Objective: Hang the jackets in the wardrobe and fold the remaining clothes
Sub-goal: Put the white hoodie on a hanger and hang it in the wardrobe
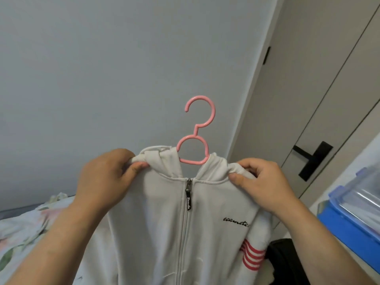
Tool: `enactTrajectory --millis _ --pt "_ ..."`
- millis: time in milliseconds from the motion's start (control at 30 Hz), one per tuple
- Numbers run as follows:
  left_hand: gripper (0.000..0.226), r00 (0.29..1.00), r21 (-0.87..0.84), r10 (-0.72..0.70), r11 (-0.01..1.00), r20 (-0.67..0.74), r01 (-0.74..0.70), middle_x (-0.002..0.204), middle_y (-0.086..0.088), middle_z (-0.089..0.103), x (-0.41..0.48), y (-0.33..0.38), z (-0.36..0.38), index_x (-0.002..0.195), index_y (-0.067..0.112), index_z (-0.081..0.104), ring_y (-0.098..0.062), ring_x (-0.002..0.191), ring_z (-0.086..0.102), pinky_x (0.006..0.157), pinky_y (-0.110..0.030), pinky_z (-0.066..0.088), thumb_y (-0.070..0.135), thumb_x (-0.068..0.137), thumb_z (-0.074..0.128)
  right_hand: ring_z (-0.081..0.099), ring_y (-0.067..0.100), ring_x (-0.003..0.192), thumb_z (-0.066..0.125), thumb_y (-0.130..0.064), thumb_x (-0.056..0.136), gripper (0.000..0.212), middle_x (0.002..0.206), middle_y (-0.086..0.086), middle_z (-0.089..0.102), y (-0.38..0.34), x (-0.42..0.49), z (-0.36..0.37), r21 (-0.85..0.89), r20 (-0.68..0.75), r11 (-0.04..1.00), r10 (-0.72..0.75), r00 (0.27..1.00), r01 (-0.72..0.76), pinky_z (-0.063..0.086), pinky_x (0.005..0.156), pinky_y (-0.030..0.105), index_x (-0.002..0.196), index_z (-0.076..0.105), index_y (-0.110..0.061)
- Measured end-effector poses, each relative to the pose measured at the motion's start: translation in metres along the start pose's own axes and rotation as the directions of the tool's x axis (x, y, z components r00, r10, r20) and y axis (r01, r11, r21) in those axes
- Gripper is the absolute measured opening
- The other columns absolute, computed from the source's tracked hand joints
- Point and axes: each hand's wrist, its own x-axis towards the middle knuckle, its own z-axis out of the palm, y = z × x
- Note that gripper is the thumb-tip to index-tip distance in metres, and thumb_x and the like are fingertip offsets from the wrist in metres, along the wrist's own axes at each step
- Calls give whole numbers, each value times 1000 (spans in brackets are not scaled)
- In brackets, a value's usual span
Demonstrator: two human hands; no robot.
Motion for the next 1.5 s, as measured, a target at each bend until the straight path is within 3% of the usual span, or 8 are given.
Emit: enactTrajectory --millis 100,367,633,900,1000,1133,1300,1500 --pt "43 999 -34 24 999 27 -24 64 11 54 16 12 18 72 29 55 -23 64 52 54 -31 35 66 80 34 63 5 69 81 -14 77 17 77 -6 73 9 1 -14 -4 -39 999 44 998 -44 48 64 20 75 72 -28" --pt "48 992 -74 118 991 55 -113 66 10 56 60 45 69 74 26 59 -20 63 52 53 -24 34 67 80 34 60 -11 63 80 -14 78 27 75 -24 70 40 9 -51 -33 -149 997 61 987 -67 42 58 5 72 67 -37" --pt "45 984 -122 166 980 68 -157 66 13 57 98 70 120 75 31 57 -20 64 52 55 -24 35 70 77 34 65 0 71 79 -24 78 25 75 -24 70 79 28 -72 -64 -259 993 83 962 -103 47 60 15 70 67 -44" --pt "46 964 -138 259 959 60 -249 65 17 54 132 100 143 74 30 56 -21 65 49 54 -29 30 72 77 36 65 8 70 78 -28 78 11 75 -16 71 93 34 -98 -70 -350 989 99 932 -131 48 60 24 75 71 -36" --pt "51 956 -187 285 945 73 -267 66 13 58 145 111 158 75 26 60 -20 65 53 57 -23 36 71 76 37 64 8 72 77 -28 78 10 76 -14 71 95 33 -108 -85 -391 982 122 912 -168 50 63 27 76 71 -36" --pt "53 940 -273 328 917 97 -292 65 10 59 166 125 182 74 23 61 -21 66 56 60 -31 41 71 74 37 63 10 75 76 -27 79 2 76 -7 71 99 34 -115 -109 -470 964 164 867 -242 49 63 27 78 74 -28" --pt "56 891 -383 441 846 111 -371 64 8 59 198 137 219 74 21 62 -25 67 57 62 -37 44 71 74 37 62 7 69 74 -31 78 8 73 -12 69 101 38 -115 -122 -566 930 222 794 -347 47 54 20 72 70 -35" --pt "53 763 -521 635 695 122 -495 60 6 56 246 163 273 66 25 55 -28 63 55 60 -39 46 72 75 35 59 5 63 80 -34 75 13 73 -15 67 96 42 -106 -152 -726 845 257 638 -513 43 54 16 69 70 -30"
